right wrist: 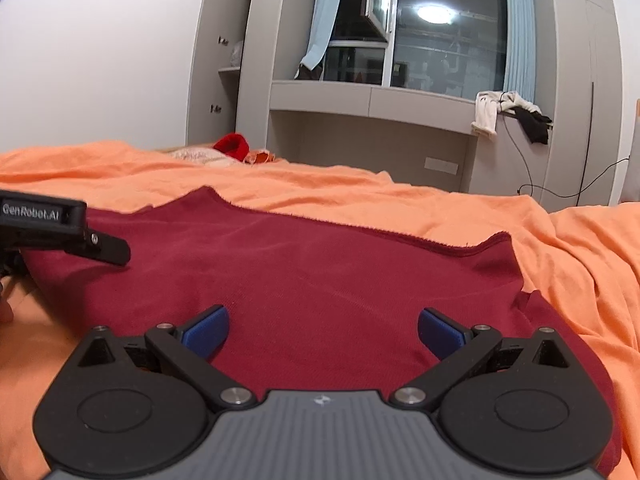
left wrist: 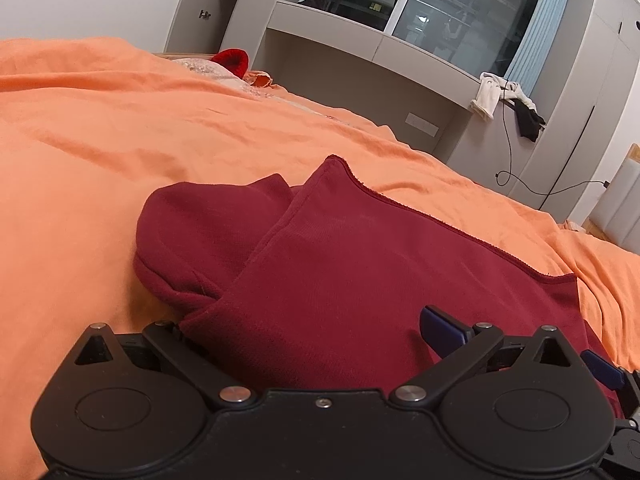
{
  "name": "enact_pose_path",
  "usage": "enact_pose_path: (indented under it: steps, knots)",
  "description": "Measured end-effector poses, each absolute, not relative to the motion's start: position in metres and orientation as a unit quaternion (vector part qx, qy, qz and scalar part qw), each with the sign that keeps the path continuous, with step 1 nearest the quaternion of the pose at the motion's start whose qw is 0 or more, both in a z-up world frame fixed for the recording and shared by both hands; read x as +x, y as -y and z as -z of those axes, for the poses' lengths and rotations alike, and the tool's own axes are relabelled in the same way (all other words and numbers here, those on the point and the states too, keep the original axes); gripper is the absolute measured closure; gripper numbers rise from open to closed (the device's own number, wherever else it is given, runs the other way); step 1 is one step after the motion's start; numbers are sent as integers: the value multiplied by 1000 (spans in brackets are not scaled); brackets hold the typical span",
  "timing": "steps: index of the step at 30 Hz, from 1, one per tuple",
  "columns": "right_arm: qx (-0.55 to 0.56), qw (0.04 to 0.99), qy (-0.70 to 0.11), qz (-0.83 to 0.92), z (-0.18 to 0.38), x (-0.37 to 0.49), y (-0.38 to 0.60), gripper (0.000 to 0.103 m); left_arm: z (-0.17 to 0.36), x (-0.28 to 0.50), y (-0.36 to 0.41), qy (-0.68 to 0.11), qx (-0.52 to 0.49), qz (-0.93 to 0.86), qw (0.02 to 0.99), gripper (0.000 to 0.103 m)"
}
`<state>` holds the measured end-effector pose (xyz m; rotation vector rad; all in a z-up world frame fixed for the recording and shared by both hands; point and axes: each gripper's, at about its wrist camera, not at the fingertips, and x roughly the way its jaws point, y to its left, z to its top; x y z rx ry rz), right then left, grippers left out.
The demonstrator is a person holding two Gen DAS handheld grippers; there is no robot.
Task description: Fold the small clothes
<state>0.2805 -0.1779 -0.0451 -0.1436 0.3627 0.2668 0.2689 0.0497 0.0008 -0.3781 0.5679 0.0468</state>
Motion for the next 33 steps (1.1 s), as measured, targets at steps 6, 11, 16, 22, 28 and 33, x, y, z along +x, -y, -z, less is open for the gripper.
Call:
enact_pose_path:
  steps: [6,11,16,22,28,33]
  knots:
    - [-42,968,-197,-147,49,281,188,0,0,267,-53,-269,-198,-30,942,4]
    - [-29,967,-194,-160,41,273,200,0,0,268,-55,-258,-197,-61,944,34]
    - [-32,971,-182,-155,30,263,213,0,-7,273,-57,-259,-193,-62,944,76]
    - [-12,980,-156,-126,10,258,247,0,-46,285,-31,-223,-131,-26,966,85]
    - [39,984,-158,-74,-11,269,302,0,-95,293,34,-186,-44,40,981,87]
    - [74,986,-150,-12,-22,276,347,0,-117,288,104,-169,22,104,980,88]
